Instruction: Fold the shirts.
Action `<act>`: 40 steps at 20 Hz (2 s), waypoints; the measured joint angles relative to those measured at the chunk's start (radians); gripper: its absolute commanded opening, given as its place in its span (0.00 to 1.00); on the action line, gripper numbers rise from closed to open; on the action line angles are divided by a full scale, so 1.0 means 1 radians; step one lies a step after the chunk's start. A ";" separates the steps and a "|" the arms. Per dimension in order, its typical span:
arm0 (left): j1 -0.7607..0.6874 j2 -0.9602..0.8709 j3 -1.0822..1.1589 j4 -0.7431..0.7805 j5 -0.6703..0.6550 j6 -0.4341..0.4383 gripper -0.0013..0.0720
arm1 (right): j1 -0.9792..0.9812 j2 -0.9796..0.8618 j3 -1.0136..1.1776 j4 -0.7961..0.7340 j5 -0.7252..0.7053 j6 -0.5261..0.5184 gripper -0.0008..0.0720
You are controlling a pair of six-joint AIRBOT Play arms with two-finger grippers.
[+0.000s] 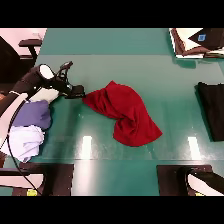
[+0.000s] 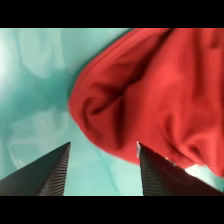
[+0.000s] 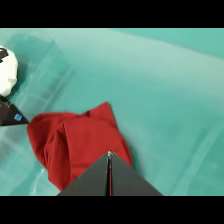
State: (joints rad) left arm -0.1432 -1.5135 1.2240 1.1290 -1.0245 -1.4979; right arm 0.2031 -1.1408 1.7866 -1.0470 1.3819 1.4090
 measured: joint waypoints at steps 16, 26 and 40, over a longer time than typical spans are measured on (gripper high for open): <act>0.011 -0.043 0.167 -0.153 -0.014 0.056 0.06 | -0.349 0.224 -0.895 -0.003 0.082 0.034 0.70; 0.011 -0.019 0.209 -0.139 -0.023 0.066 0.06 | -0.146 0.032 -1.260 0.176 -0.220 -0.065 0.48; 0.011 0.340 0.446 0.175 -0.089 0.066 0.06 | -0.148 0.107 -0.554 -0.052 -0.068 -0.031 0.04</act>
State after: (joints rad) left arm -0.1318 -1.1732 1.6703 1.3045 -1.1137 -1.4319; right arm 0.0551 -1.0336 1.2327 -1.0992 1.3136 1.3777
